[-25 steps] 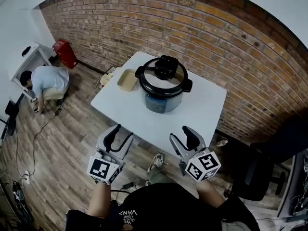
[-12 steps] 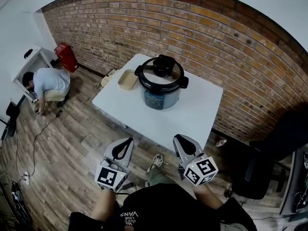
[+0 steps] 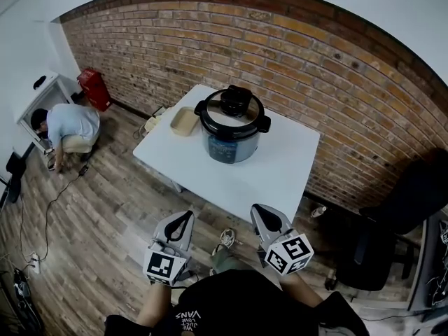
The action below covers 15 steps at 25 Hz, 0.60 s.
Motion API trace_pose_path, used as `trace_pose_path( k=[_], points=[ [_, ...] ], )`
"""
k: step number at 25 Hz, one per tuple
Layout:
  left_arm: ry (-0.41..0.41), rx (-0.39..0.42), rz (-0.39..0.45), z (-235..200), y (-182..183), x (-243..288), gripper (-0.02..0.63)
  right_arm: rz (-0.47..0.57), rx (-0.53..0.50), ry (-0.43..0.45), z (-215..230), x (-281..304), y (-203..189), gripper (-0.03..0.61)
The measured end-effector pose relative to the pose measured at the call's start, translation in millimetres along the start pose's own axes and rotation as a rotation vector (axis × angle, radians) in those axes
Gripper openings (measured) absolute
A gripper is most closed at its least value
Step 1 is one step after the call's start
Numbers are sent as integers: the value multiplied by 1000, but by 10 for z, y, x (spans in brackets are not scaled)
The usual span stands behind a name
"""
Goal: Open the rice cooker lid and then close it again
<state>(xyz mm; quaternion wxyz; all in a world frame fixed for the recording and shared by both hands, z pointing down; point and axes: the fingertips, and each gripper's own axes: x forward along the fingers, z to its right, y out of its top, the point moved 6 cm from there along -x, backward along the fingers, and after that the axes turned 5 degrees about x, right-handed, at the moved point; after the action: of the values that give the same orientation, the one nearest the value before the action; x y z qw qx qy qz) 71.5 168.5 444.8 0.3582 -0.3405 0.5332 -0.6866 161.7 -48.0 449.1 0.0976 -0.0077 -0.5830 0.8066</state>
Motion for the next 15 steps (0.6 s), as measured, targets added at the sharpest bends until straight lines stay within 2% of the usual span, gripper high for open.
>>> trace_pose_path(
  k=[6,11,15],
  points=[
    [7,28,25,19,11,7,2,-17,-25,-17,-12,29,-16,5],
    [21,-6,1,-25,12,-29,2,-28,-24,-22,-23,59,-60,5],
    [22,-17,27,-42,-46,7,2,-32,-23,-29,-14,90,-74,5]
  ],
)
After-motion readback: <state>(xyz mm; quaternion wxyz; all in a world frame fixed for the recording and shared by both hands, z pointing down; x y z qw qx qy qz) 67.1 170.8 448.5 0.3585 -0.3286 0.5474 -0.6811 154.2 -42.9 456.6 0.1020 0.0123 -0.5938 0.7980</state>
